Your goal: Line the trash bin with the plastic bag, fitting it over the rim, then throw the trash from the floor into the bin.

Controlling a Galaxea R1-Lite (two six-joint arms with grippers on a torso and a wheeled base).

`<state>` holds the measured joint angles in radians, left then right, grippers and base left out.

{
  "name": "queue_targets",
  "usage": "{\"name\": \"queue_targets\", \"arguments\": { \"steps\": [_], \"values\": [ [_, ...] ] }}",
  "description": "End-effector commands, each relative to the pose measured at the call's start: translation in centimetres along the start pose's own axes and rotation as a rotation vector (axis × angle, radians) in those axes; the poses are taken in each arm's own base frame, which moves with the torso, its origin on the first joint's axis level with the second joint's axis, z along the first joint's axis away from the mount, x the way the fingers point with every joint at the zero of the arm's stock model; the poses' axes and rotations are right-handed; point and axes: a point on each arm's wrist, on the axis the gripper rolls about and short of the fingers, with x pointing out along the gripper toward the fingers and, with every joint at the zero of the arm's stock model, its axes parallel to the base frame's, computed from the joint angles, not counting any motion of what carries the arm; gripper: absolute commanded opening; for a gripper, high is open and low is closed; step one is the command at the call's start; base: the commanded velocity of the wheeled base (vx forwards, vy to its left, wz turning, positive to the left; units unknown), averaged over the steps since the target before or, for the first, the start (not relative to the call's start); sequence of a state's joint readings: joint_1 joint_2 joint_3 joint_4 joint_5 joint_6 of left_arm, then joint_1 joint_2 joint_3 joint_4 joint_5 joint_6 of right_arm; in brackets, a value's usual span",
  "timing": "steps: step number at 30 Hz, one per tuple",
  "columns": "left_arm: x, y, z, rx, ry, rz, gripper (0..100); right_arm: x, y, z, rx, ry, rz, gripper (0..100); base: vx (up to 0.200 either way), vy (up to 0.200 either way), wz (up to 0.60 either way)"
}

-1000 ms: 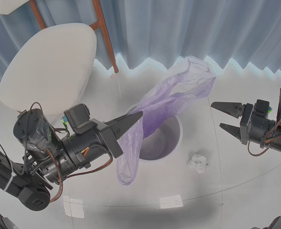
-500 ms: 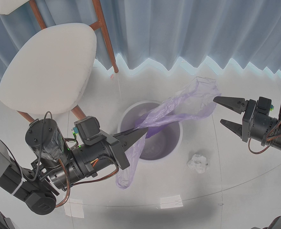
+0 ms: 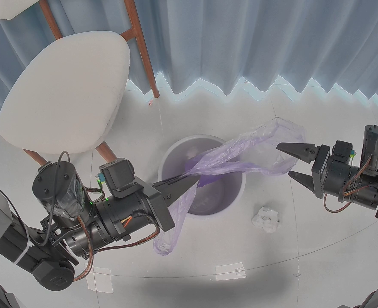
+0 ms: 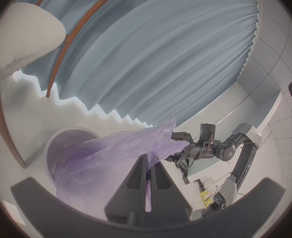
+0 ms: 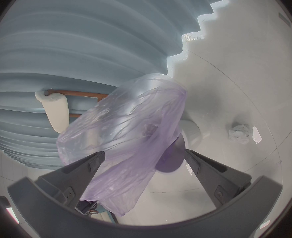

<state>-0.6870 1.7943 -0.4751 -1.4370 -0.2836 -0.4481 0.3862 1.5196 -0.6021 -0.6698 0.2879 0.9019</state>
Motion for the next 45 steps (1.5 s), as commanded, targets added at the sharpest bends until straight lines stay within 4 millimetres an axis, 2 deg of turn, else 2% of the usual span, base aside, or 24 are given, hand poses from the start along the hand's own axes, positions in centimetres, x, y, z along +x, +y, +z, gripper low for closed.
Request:
{"name": "queue_targets", "arguments": {
  "steps": [1, 8, 9, 21, 29, 38, 41, 45],
  "values": [
    [-0.1, -0.2, 0.2, 0.001, -0.007, -0.006, 0, 0.5, -0.9, -0.4, 0.009, 0.020, -0.026, 100, 0.000, 0.000, 0.00],
    [-0.3, -0.3, 0.4, 0.004, -0.011, -0.008, 0, 0.8, -1.3, -1.0, 0.000, 0.012, 0.000, 100, 0.000, 0.000, 0.00],
    [-0.3, -0.3, 0.4, 0.004, -0.011, -0.008, 0, 1.0, -1.4, -1.1, 0.002, 0.015, -0.001, 0, 0.000, 0.000, 0.00],
    [-0.2, 0.0, 0.5, 0.005, -0.015, 0.001, 0, 1.6, -1.6, -1.6, 0.029, 0.036, 0.001, 0, 0.000, 0.000, 0.00],
    [0.0, 0.4, -0.1, -0.002, 0.006, 0.011, 0, 2.0, -2.0, -2.0, 0.019, 0.047, 0.001, 0, 0.000, 0.000, 0.00],
    [0.5, 1.6, -1.3, -0.015, 0.044, 0.046, 0, 4.5, -4.5, -3.4, -0.032, 0.074, -0.032, 0, 0.000, 0.000, 0.00],
    [0.7, 2.0, -1.8, -0.020, 0.059, 0.055, 0, 5.5, -5.5, -3.8, -0.045, 0.031, -0.022, 0, 0.000, 0.000, 0.00],
    [0.8, 2.5, -2.0, -0.024, 0.064, 0.068, 0, 6.3, -5.9, -4.6, -0.067, -0.017, 0.012, 0, 0.000, 0.000, 0.00]
  ]
}}
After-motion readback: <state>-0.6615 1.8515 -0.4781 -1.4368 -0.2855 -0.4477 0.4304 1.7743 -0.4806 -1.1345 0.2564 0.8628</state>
